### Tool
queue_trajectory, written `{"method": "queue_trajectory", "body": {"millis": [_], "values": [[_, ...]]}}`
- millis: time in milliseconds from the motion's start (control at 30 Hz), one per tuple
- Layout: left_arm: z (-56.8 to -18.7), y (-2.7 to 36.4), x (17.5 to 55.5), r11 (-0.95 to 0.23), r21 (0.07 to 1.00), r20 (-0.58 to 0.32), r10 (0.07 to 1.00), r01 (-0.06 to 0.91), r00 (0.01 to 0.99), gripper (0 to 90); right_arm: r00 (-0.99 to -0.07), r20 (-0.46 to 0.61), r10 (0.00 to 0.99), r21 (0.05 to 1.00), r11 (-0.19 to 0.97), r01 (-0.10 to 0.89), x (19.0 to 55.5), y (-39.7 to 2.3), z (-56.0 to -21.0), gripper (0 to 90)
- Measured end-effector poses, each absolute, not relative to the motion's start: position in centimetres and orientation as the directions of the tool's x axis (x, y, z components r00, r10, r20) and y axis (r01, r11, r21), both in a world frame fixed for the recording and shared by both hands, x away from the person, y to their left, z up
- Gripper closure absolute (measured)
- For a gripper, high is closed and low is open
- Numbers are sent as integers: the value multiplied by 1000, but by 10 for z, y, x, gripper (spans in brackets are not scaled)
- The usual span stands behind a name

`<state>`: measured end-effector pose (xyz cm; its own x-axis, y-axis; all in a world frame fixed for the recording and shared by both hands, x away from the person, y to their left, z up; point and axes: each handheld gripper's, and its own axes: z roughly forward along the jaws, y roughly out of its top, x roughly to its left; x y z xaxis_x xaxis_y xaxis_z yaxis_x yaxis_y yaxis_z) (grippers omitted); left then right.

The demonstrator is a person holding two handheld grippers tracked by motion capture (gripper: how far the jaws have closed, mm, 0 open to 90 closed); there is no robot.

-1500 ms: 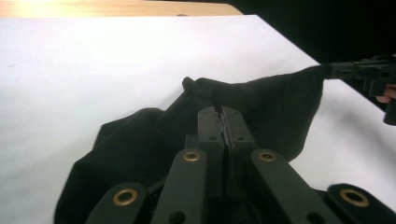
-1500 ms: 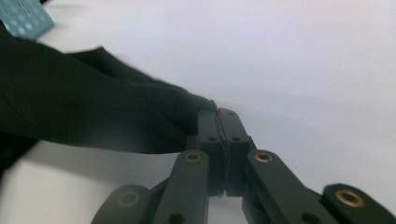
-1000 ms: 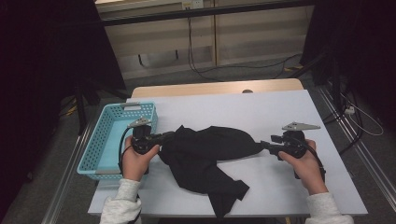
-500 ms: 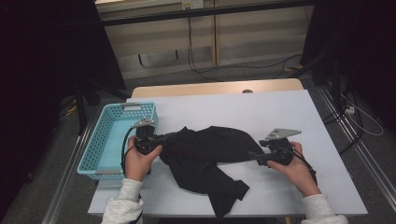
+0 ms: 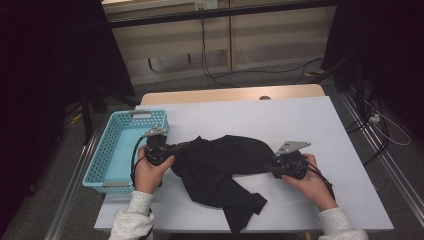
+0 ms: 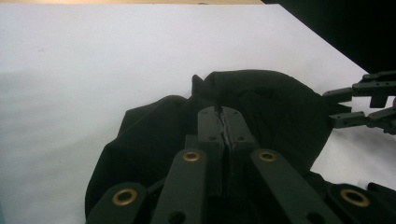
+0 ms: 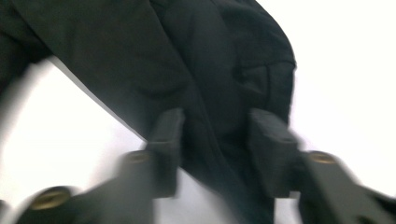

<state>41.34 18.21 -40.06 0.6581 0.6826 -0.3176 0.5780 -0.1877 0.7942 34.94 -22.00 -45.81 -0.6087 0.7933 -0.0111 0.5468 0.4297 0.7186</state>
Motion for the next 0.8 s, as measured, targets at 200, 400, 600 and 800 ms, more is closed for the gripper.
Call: {"method": "queue_trajectory", "body": {"millis": [200, 400, 600, 800], "values": [[-399, 175, 411, -186, 799, -323, 669, 571, 669, 876, -576, 26, 817, 745, 368, 556, 348, -232, -451, 868], [-389, 160, 405, -196, 822, -310, 633, 535, 709, 877, -543, 71, 837, 792, 284, 540, 337, -258, -425, 869], [-379, 139, 400, -193, 852, -298, 587, 487, 753, 878, -531, 80, 844, 820, 247, 516, 316, -284, -404, 869], [-391, 142, 409, -204, 838, -278, 639, 507, 717, 879, -517, 110, 849, 811, 223, 540, 318, -286, -409, 862]]}}
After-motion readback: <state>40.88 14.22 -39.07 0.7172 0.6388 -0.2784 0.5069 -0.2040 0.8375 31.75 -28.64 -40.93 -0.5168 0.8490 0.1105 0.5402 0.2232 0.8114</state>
